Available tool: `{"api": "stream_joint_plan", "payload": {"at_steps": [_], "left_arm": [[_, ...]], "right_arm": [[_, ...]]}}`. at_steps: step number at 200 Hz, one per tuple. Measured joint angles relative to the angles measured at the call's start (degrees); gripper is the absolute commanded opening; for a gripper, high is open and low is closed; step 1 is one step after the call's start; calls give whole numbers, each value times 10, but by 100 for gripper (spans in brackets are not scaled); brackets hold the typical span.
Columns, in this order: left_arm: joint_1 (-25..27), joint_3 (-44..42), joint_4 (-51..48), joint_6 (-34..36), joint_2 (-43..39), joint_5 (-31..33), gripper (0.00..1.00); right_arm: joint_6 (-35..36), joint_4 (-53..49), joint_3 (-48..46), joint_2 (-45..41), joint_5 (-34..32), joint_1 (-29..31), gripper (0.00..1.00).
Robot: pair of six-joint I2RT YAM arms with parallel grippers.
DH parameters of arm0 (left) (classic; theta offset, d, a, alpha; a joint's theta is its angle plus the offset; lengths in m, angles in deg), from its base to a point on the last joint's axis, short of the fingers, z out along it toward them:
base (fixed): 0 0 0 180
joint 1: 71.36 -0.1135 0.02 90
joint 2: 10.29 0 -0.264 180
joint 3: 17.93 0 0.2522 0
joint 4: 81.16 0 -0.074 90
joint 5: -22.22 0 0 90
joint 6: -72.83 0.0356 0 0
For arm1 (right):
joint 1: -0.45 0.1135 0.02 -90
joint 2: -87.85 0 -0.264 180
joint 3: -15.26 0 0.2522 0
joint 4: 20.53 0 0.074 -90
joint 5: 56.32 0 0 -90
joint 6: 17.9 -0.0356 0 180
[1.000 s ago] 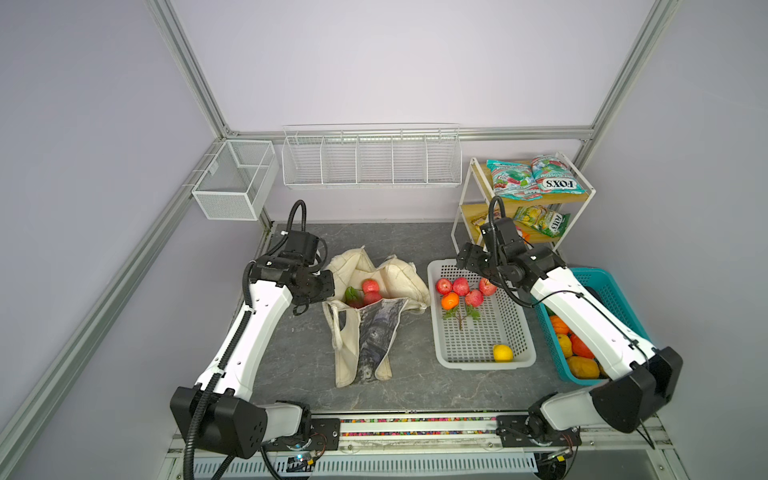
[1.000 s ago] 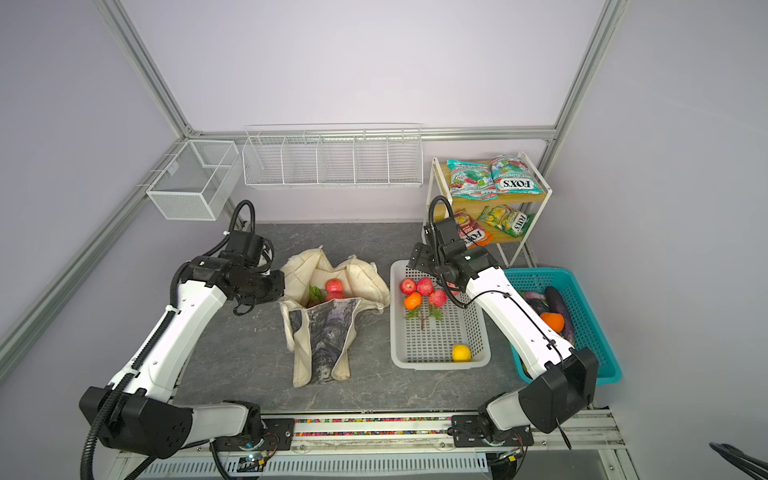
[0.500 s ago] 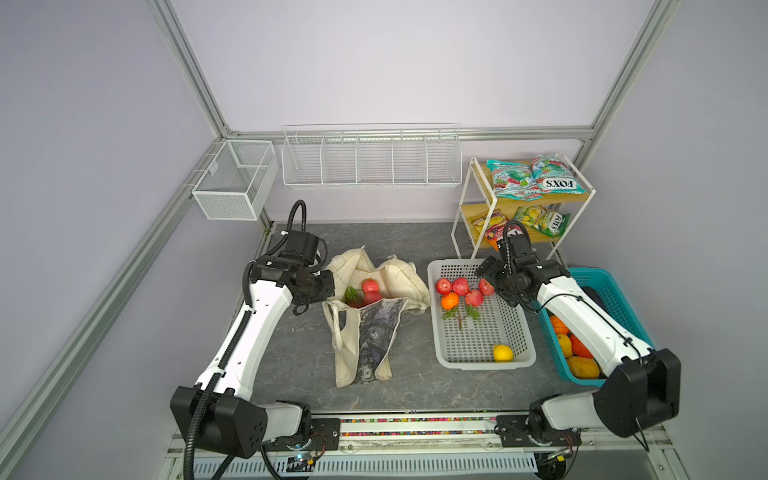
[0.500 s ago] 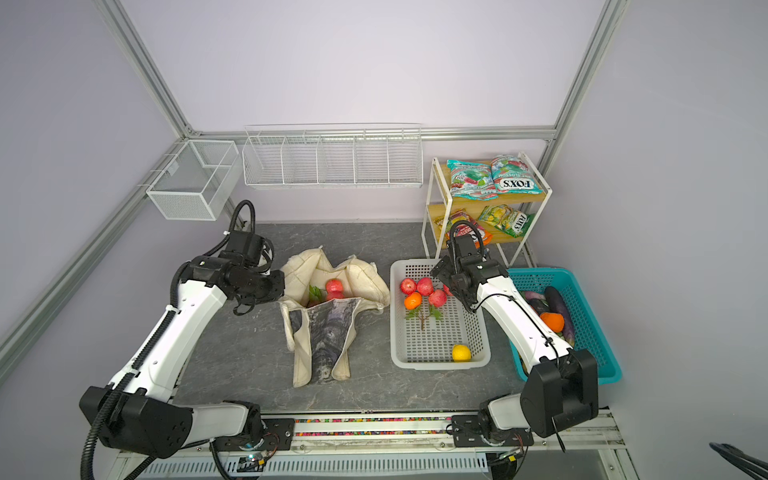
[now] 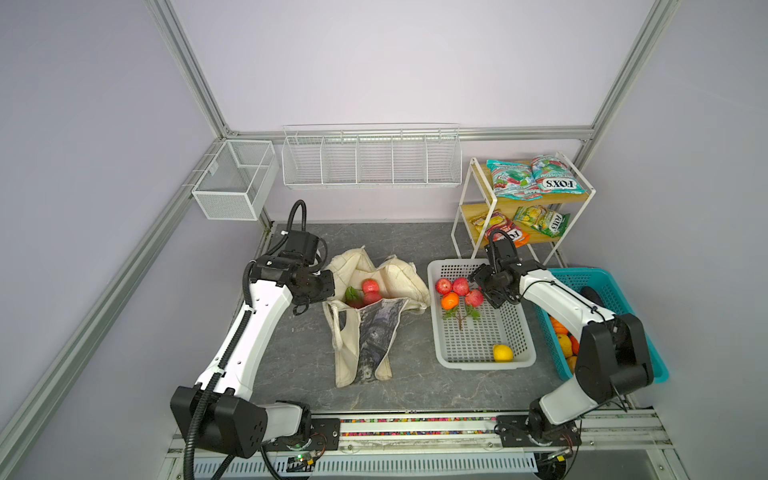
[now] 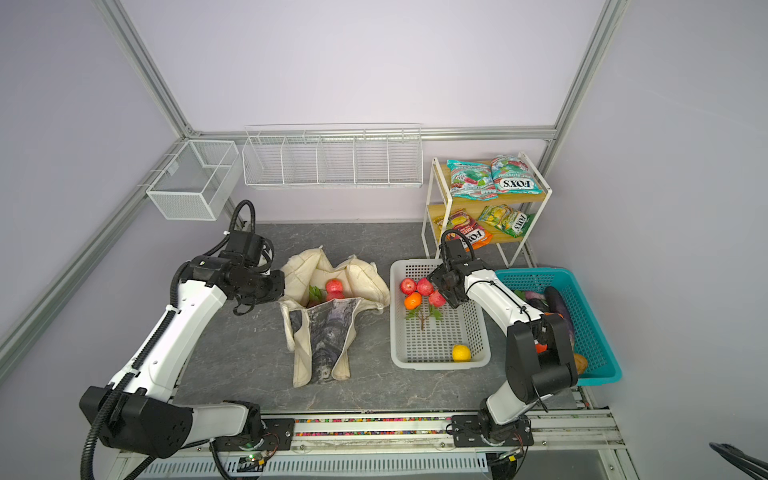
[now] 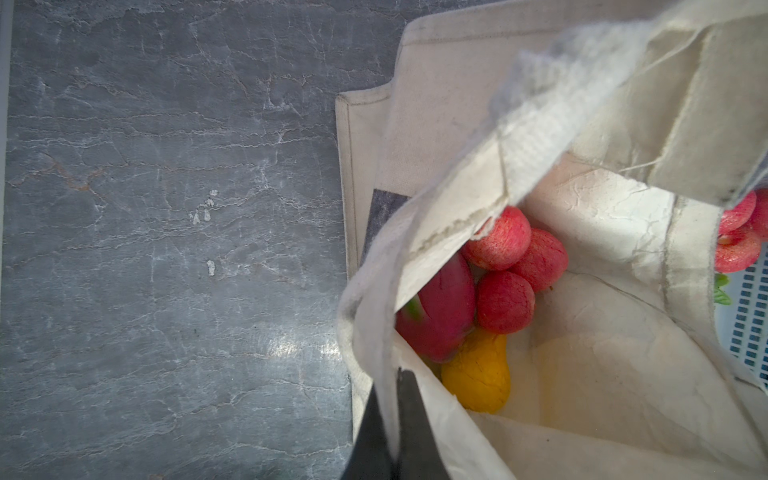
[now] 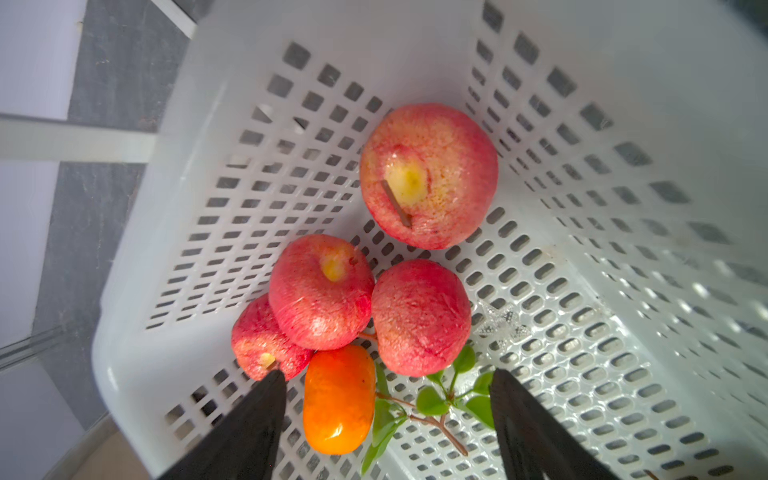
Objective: Place the food into the grocery bag and tie it
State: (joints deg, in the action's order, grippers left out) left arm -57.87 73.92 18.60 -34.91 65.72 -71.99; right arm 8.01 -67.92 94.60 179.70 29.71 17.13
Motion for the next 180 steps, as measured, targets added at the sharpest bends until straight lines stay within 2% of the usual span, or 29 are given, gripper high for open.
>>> {"api": "stream_joint_plan", "payload": {"at_steps": [68, 140, 180], "left_arm": [[0, 9, -3, 7, 9, -3, 0], [0, 9, -6, 16, 11, 0, 0], [0, 9, -11, 18, 8, 15, 0]], "right_arm": [[-24, 20, -19, 33, 6, -2, 79], [-37, 39, -19, 55, 2, -2, 70], [-42, 44, -19, 66, 2, -2, 70]]}}
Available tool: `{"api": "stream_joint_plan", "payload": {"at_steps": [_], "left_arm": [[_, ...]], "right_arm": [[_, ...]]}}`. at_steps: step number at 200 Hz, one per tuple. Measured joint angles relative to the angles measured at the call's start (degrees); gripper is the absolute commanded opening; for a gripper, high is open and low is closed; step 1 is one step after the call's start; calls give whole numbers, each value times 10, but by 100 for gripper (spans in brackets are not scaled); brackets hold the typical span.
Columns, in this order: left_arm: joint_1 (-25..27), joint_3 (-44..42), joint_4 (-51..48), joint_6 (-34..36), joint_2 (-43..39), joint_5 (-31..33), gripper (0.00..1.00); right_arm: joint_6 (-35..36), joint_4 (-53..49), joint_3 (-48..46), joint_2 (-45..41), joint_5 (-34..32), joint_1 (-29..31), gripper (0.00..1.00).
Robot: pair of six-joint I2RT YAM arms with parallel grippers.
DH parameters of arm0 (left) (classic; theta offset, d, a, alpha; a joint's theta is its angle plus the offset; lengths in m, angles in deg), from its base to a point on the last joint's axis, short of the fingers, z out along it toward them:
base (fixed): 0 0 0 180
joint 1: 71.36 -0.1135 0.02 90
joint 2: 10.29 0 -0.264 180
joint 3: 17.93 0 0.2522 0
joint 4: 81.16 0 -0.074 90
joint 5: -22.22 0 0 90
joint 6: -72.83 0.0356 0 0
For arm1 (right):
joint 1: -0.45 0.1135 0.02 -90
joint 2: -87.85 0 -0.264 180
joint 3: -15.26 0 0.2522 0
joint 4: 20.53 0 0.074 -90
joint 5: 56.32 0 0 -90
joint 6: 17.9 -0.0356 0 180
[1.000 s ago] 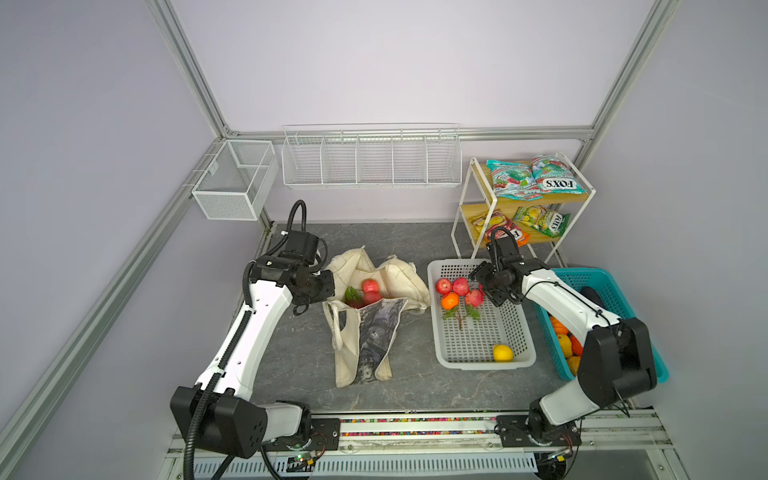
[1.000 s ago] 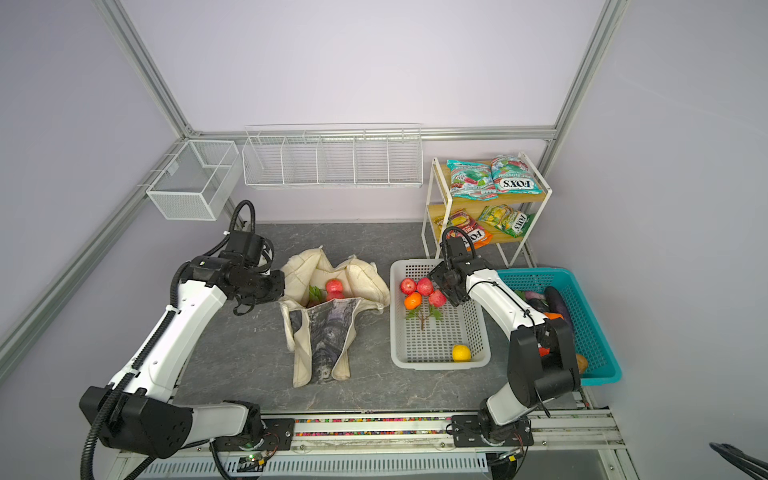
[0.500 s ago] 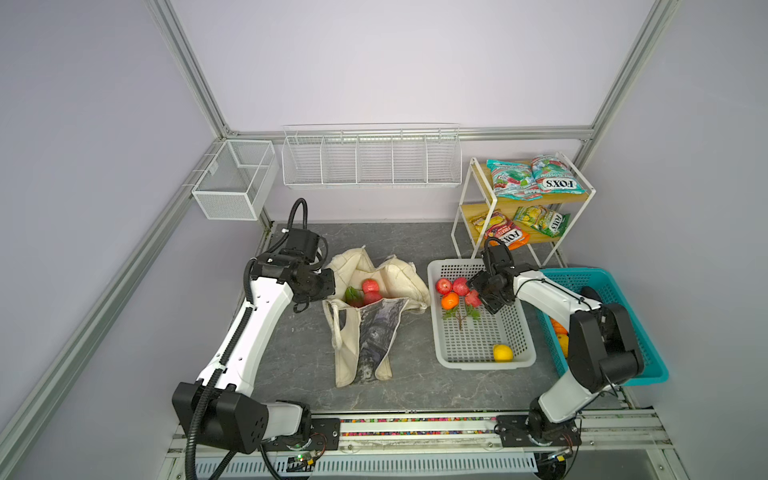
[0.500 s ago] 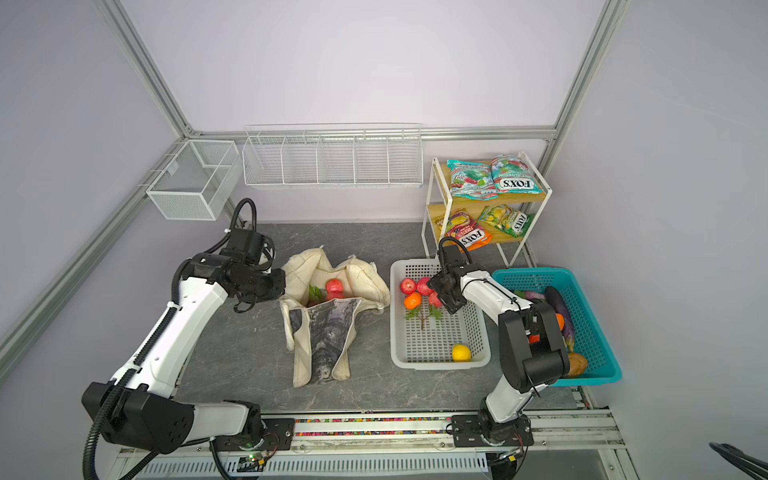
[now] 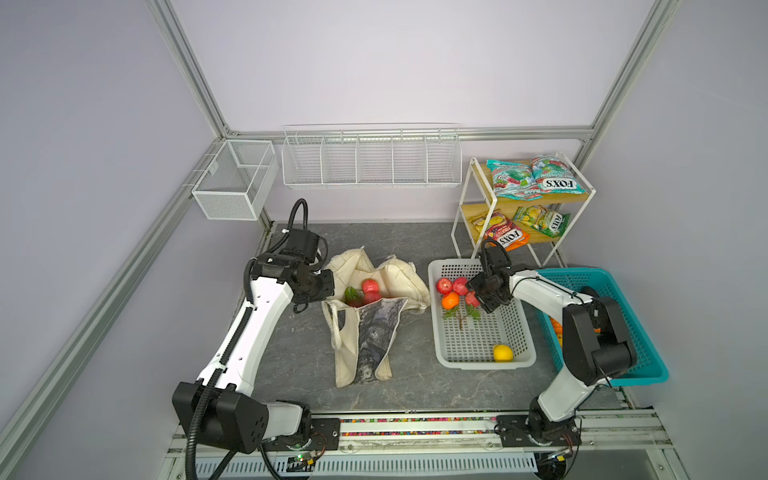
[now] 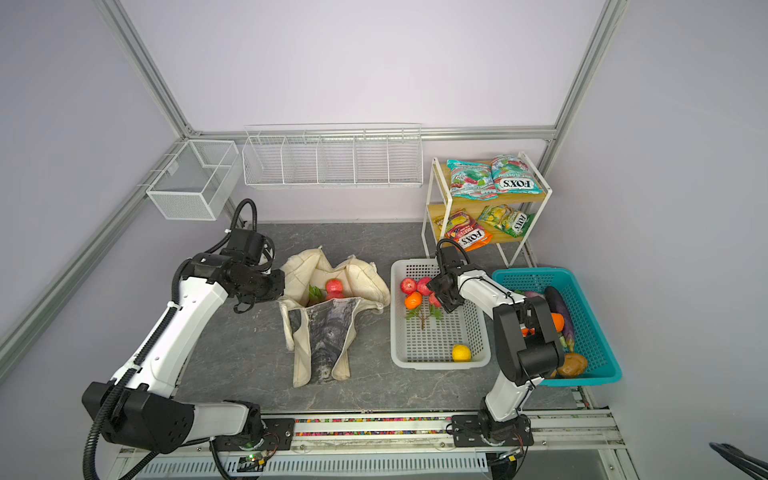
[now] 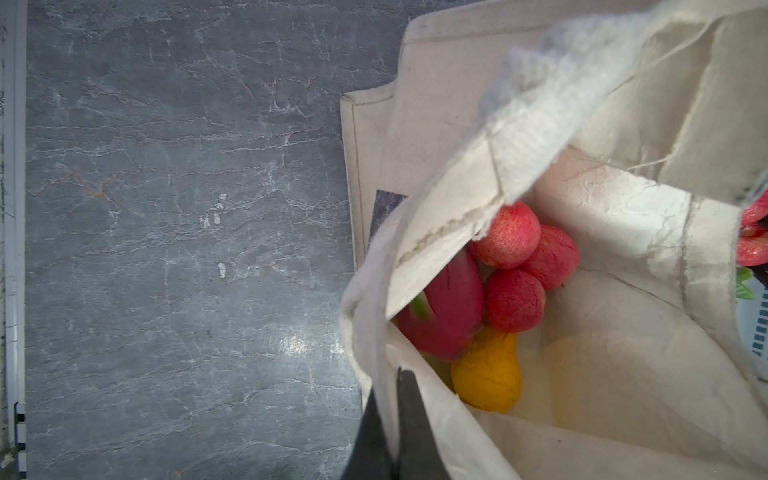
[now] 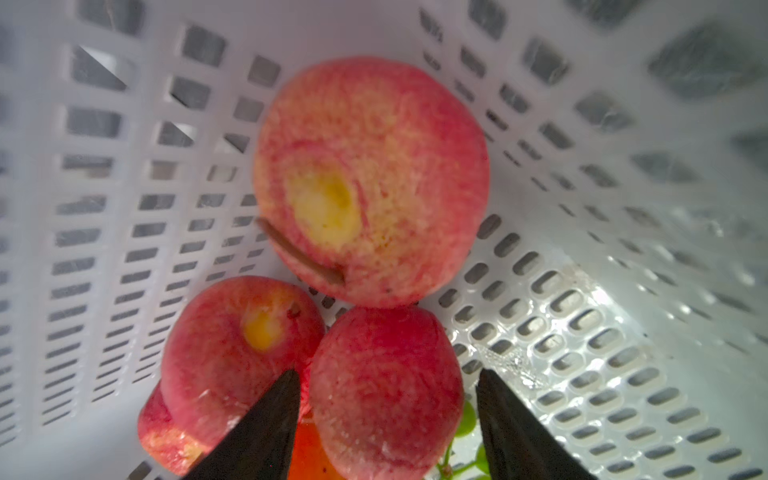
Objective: Place the food into the grocery bag and tie it
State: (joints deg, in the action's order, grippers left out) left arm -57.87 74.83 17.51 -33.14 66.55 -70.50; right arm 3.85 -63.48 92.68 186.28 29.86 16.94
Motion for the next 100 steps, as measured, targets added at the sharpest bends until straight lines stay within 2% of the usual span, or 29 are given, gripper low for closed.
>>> {"api": "stream_joint_plan", "payload": {"at_steps": [38, 100], "left_arm": [[0, -2, -1, 2, -6, 11, 0], [0, -6, 0, 2, -11, 15, 0]], "right_arm": [[-4, 2, 0, 12, 0, 0, 66], [-12, 6, 0, 22, -9, 0, 48]]}}
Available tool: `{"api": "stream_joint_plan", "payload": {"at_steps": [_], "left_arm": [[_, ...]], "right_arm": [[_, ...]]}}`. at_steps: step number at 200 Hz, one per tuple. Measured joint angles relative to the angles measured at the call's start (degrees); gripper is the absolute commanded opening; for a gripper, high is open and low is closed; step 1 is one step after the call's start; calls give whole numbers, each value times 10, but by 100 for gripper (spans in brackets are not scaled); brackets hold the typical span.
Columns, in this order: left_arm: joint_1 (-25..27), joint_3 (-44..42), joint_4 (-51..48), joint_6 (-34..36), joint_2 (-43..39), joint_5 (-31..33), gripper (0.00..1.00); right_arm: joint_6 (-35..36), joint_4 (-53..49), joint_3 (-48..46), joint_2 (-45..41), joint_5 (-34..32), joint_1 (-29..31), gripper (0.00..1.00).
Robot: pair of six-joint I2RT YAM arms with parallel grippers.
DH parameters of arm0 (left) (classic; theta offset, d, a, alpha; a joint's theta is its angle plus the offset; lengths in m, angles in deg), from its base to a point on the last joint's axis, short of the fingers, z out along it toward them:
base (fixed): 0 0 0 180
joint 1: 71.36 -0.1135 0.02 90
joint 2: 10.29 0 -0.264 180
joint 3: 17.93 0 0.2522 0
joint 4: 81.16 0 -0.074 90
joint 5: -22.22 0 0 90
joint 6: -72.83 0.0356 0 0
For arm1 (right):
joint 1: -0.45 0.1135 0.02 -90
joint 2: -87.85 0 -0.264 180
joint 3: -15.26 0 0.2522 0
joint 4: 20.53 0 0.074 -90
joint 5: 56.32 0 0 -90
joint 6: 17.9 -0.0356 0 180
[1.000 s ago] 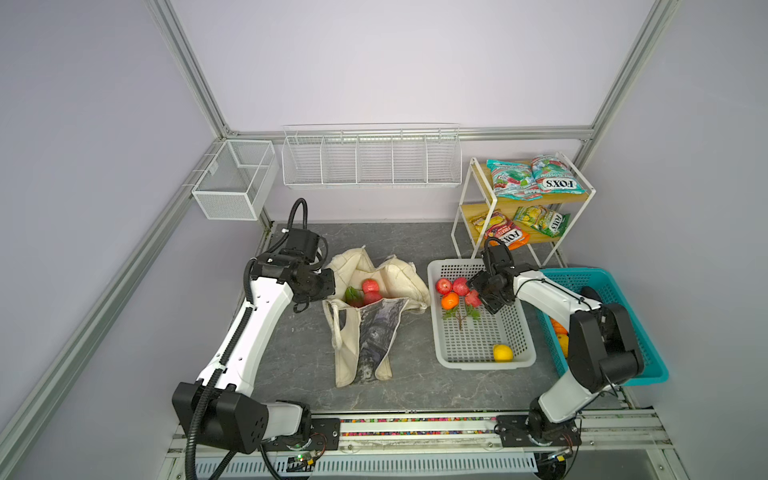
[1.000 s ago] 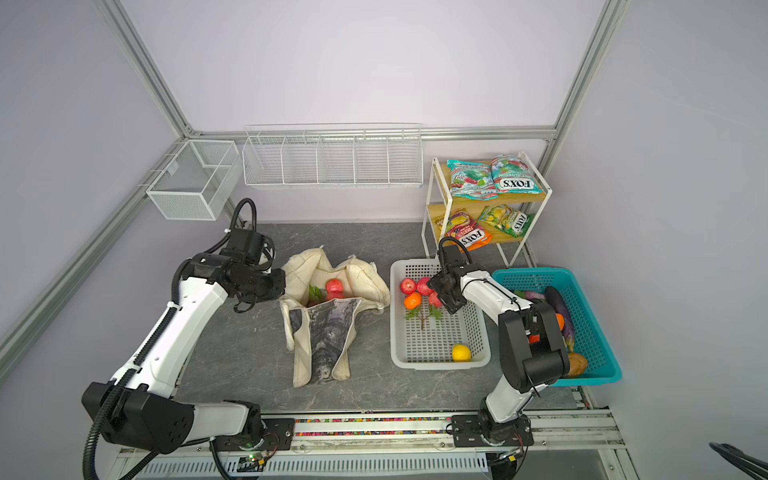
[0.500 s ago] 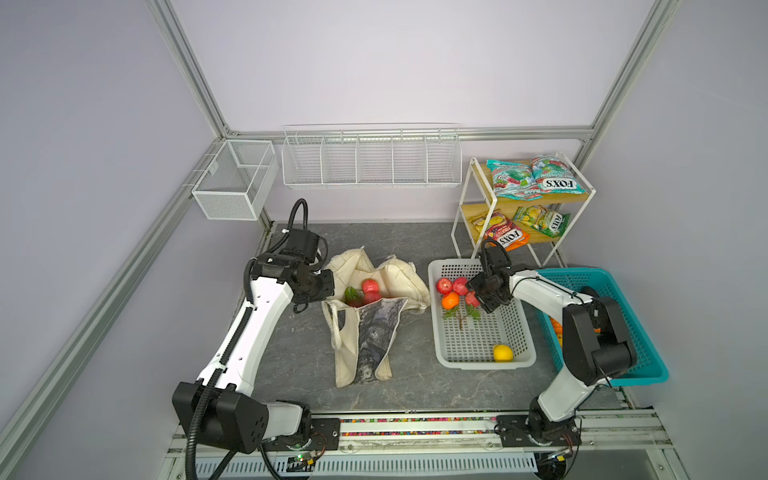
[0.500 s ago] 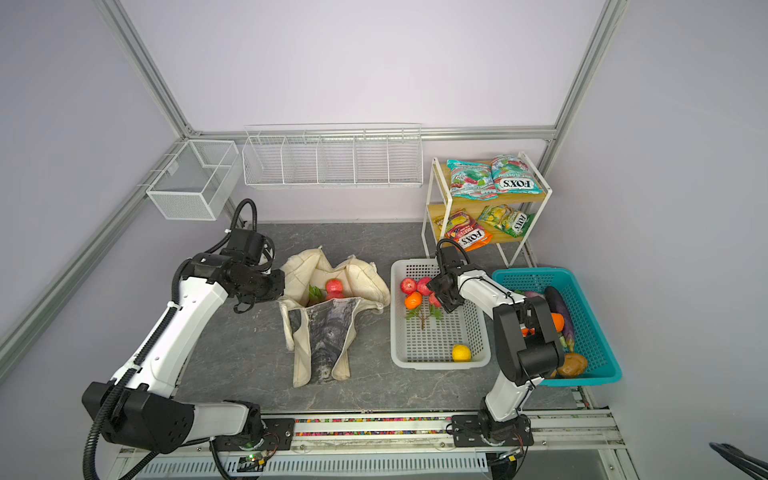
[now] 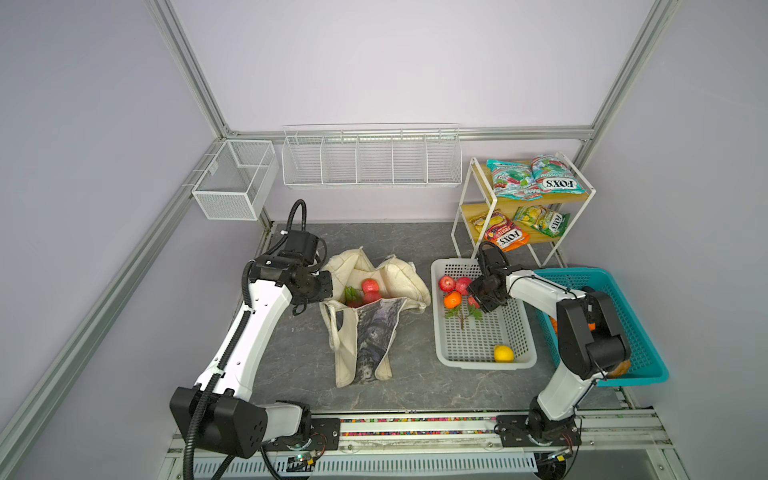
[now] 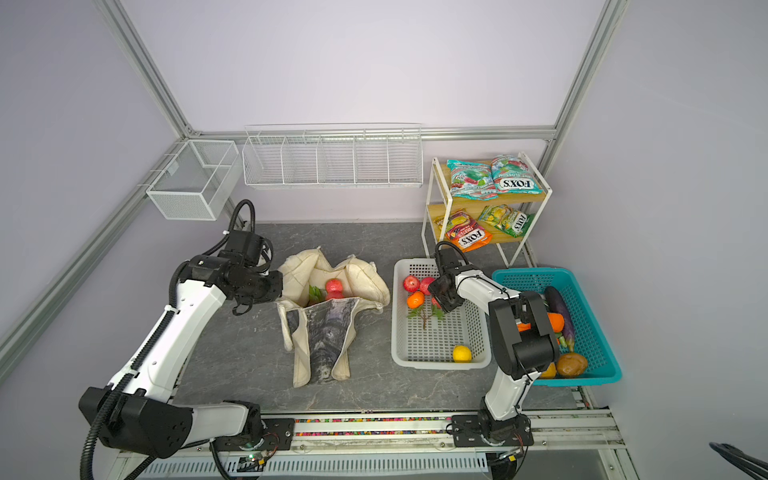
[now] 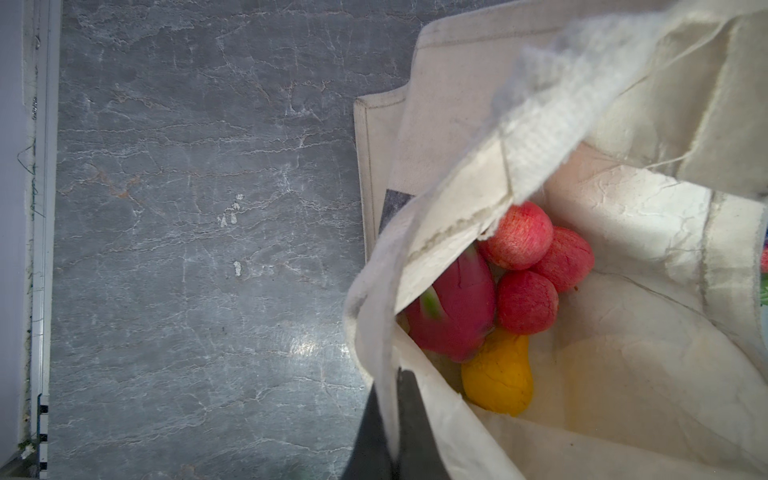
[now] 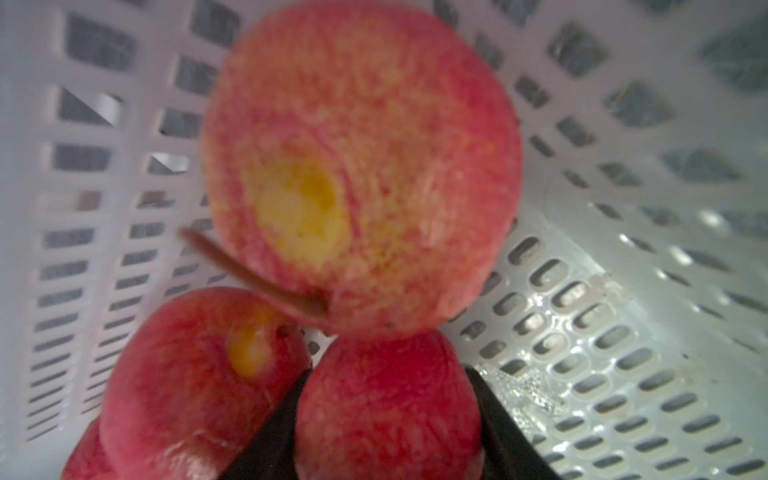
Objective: Place the food into the grocery bag and tie it
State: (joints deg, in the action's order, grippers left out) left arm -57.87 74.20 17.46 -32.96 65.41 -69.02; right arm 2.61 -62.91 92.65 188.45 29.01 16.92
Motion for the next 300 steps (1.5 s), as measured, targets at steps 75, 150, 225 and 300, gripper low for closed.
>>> {"api": "stream_joint_plan", "payload": {"at_steps": [75, 150, 225, 300], "left_arm": [[0, 0, 0, 0, 0, 2, 0], [0, 0, 1, 0, 0, -1, 0], [0, 0, 10, 0, 8, -30, 0], [0, 0, 13, -5, 8, -35, 0]], "right_arm": [[14, -34, 7, -52, -13, 0, 45], [67, -132, 79, -176, -35, 33, 43], [230, -187, 295, -121, -36, 219, 41], [380, -212, 455, 16, 35, 327, 39]]}}
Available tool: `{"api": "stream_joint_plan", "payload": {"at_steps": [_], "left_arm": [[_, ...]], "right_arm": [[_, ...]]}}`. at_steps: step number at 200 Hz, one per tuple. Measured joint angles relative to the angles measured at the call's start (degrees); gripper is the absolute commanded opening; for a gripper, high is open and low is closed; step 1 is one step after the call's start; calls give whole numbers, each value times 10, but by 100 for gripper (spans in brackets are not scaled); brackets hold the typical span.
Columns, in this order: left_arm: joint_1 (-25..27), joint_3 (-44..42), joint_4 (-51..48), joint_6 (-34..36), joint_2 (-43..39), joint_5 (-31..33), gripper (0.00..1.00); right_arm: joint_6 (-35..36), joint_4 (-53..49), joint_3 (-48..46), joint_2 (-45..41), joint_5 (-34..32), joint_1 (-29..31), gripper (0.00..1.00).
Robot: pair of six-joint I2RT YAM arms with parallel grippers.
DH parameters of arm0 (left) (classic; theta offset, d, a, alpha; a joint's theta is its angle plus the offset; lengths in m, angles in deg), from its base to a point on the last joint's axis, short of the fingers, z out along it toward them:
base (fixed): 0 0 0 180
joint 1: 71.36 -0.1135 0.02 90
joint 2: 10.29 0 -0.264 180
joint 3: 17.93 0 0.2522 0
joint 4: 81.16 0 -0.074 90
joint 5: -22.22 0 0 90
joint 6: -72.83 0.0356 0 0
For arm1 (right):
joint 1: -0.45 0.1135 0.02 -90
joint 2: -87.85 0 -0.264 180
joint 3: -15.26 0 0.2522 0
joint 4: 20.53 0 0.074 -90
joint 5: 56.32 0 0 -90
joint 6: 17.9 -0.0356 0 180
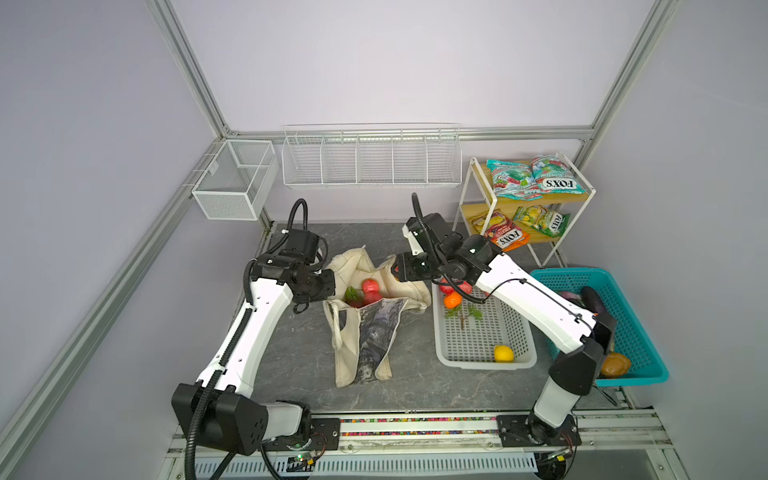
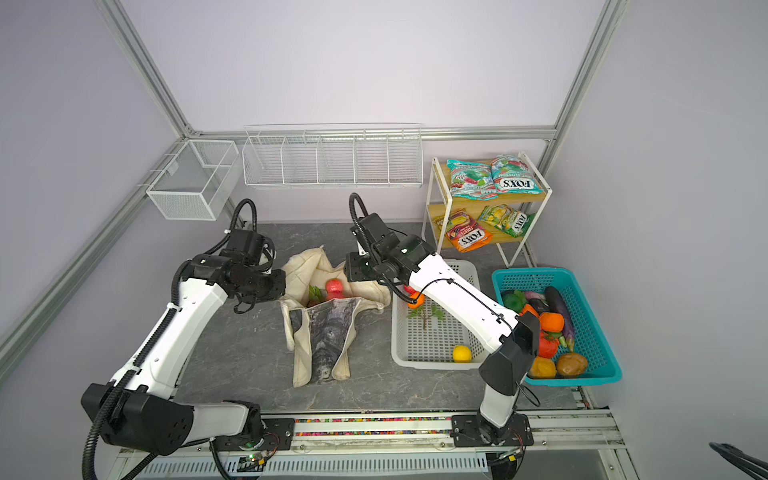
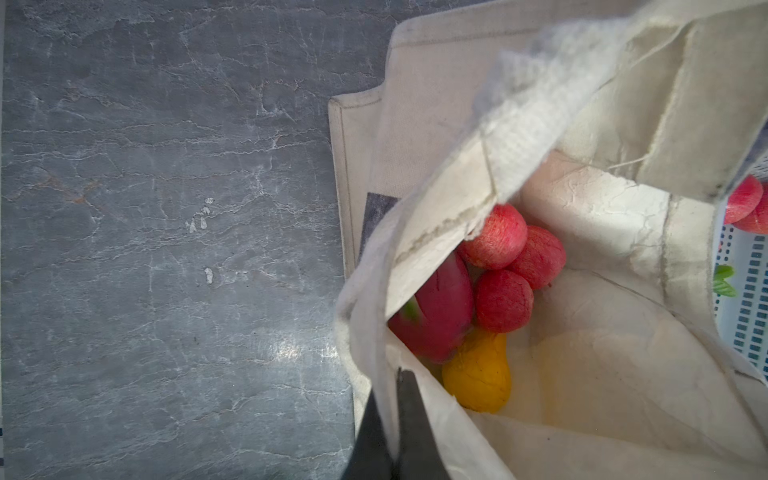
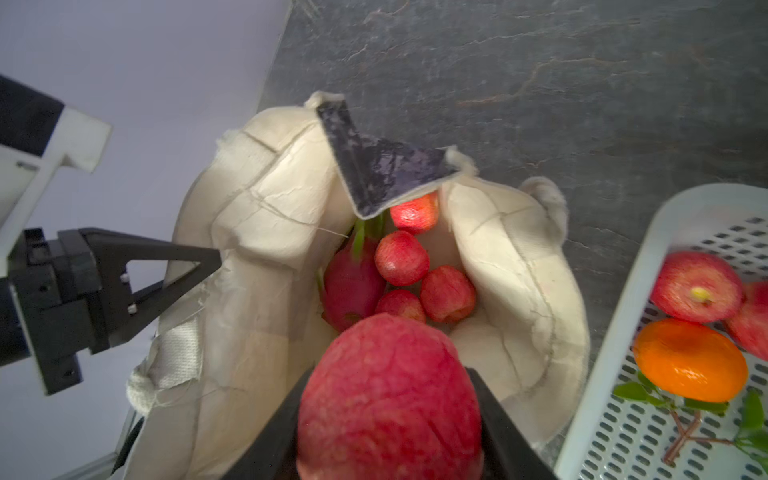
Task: Place the food into the grocery bag and tie it
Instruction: 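Carry the red apple with the right gripper over the bag and lower it in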
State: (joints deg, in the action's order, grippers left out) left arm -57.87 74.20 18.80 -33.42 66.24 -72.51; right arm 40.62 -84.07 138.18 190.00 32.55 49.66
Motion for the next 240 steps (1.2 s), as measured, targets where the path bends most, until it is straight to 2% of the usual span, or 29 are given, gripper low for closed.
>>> {"api": "stream_joint_plan", "payload": {"at_steps": [62, 116, 185, 240], "left_arm": [[0, 0, 0, -2, 0, 4, 0], [0, 0, -1, -7, 0, 4, 0], [0, 0, -2, -9, 0, 4, 0], [0, 1, -2, -9, 0, 7, 0]], "right_arm": [[102, -50, 101, 77, 27, 54, 40], [165, -103, 193, 154, 29, 67, 40], [184, -112, 202, 179, 34, 66, 40], [173, -103, 189, 248, 54, 54, 41]]}}
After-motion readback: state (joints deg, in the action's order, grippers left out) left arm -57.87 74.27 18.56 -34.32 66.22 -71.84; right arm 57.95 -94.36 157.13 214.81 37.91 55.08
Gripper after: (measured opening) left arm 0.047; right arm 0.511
